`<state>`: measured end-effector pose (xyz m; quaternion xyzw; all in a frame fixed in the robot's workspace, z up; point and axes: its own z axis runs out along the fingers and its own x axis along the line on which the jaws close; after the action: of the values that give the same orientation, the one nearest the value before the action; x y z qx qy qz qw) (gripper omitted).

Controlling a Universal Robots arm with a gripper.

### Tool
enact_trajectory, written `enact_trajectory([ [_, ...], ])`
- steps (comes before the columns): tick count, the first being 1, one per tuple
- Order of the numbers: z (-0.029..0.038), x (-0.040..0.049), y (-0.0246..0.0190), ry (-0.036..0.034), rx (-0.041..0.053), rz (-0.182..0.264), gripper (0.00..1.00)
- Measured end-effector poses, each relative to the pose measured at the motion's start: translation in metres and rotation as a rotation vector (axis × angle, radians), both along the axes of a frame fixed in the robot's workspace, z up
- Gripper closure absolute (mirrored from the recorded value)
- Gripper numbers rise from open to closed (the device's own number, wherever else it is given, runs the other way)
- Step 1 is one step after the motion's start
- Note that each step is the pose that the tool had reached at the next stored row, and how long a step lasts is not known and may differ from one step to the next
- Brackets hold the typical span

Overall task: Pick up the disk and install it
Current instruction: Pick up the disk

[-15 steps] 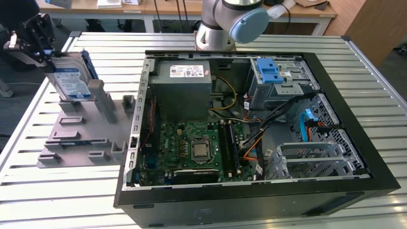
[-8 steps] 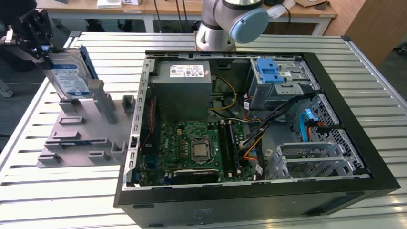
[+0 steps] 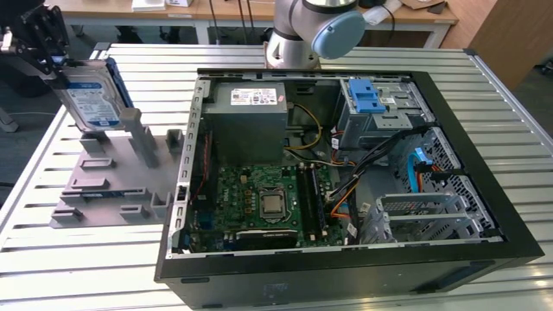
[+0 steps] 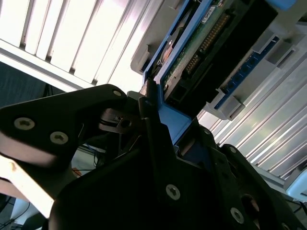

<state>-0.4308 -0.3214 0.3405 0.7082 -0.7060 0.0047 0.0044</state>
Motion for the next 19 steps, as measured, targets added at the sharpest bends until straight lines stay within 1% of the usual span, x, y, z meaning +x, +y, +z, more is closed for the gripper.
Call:
enact_trajectory([
  [12,0.0172,0.0000,0.0000,0.0000,0.0000,0.000,0.63],
  [13,0.0181,0.0000,0.0000,0.0000,0.0000,0.000,0.63],
  [17,0.0182,0.0000,0.0000,-0.0002,0.0001,0.000,0.63],
  [19,0.0184,0.0000,0.0000,0.0002,0.0025,0.000,0.63],
])
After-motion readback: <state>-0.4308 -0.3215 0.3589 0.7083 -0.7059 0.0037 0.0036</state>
